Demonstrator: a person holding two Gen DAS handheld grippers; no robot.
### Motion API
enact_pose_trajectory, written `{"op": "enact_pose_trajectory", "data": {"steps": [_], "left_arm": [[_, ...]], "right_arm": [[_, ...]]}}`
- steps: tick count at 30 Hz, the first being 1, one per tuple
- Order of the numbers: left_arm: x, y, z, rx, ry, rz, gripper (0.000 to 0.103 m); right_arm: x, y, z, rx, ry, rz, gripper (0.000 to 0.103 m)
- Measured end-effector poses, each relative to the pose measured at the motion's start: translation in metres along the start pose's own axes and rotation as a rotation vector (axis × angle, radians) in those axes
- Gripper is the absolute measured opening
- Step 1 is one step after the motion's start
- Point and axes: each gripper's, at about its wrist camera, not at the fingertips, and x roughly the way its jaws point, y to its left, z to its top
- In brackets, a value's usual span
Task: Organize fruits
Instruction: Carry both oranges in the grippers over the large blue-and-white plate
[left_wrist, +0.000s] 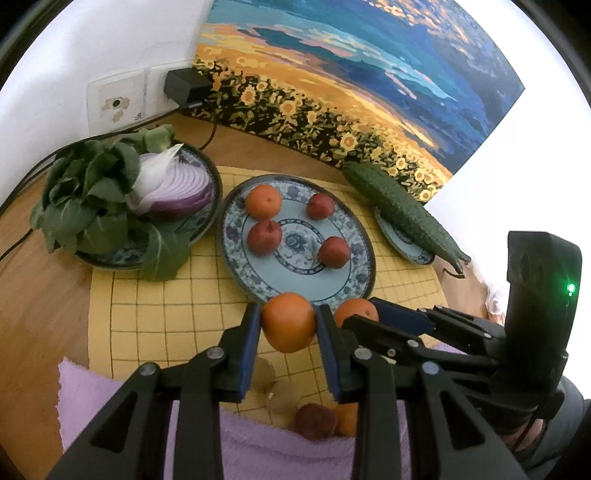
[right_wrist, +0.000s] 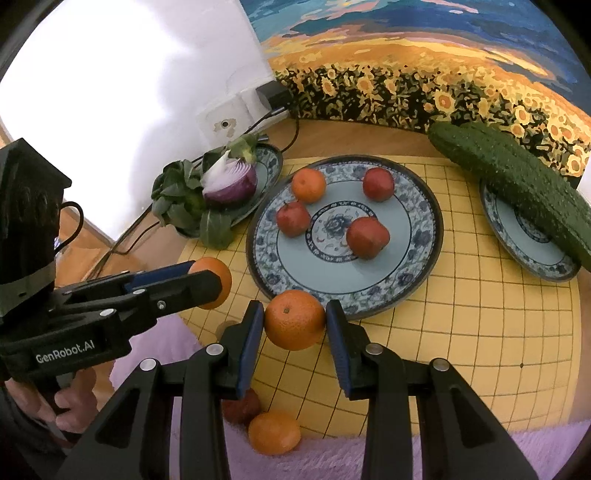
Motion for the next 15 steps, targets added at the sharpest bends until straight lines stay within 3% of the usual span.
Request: {"op": "enact_pose_trajectory", "data": {"steps": [15], "left_arm": [[0.016, -0.003, 0.024, 0.022, 0.008, -0.009, 0.032]], "right_arm": [[0.003, -0.018, 0.024, 0.042, -0.029, -0.004, 0.036]]}}
